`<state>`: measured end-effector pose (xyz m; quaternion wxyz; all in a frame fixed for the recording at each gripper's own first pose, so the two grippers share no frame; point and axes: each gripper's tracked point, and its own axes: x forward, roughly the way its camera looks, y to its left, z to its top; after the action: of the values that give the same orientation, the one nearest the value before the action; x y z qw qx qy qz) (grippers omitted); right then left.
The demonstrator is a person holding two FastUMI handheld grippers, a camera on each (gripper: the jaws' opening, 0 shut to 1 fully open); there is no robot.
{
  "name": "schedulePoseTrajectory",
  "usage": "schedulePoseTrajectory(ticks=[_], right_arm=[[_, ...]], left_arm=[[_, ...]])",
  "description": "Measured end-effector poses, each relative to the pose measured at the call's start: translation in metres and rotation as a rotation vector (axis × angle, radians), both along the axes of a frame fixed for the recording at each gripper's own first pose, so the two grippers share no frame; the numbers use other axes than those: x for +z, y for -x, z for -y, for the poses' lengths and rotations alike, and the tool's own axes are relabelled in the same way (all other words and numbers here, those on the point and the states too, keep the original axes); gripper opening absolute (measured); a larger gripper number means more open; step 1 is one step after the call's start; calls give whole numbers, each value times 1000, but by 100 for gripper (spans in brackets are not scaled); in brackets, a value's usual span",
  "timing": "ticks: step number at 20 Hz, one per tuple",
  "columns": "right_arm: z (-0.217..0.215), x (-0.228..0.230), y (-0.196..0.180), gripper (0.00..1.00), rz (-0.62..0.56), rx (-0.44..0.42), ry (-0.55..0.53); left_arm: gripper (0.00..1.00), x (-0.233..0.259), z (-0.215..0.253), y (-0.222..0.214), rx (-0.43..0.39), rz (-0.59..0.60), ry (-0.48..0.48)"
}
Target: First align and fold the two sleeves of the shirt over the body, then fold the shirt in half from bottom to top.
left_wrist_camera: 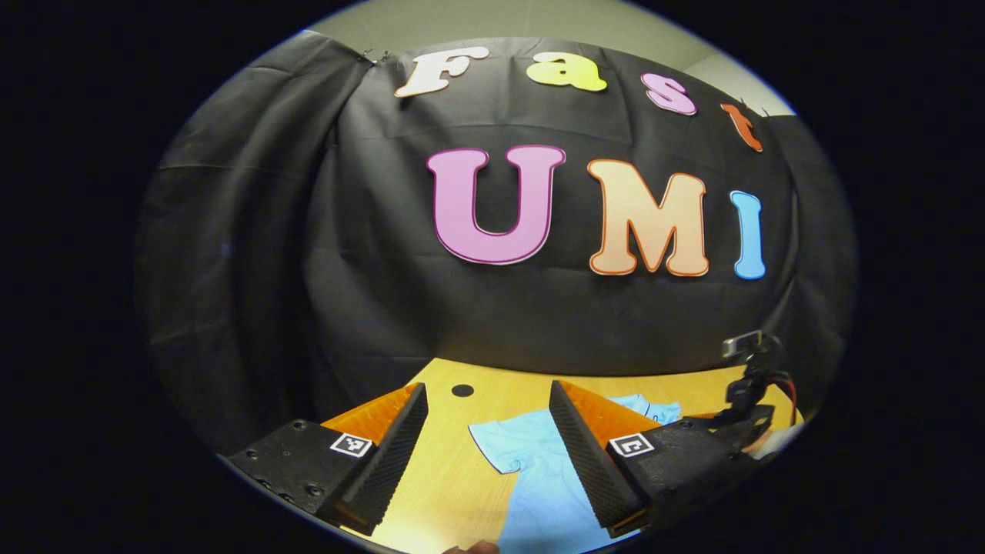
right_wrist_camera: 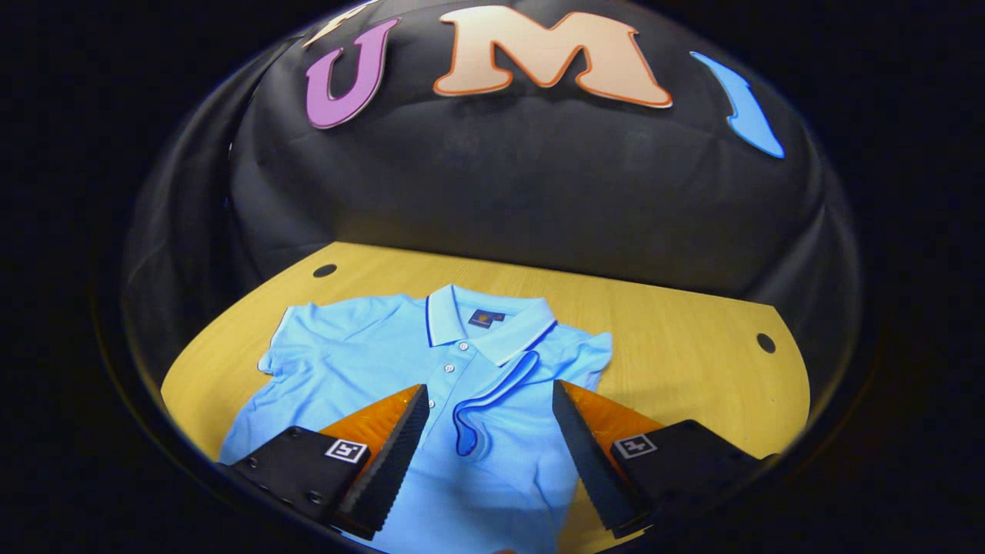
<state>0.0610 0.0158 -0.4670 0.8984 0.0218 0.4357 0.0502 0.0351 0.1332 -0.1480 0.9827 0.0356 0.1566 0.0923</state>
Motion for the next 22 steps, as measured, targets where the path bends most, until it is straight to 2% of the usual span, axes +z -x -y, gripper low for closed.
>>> schedulePoseTrajectory(ticks=[4, 10, 16, 22], right_arm=[[51, 36, 26, 99, 12, -87, 48], [112, 57, 81, 100, -35, -218, 149], [130, 50, 148, 100, -165, -328, 185], [123, 45, 162, 100, -211, -327, 198]], left_arm=[[96, -63, -4, -31, -73, -96, 19], [96, -168, -28, -67, -100, -264, 96], [96, -253, -49, -85, -93, -409, 84], [96, -295, -46, -88, -131, -516, 33]])
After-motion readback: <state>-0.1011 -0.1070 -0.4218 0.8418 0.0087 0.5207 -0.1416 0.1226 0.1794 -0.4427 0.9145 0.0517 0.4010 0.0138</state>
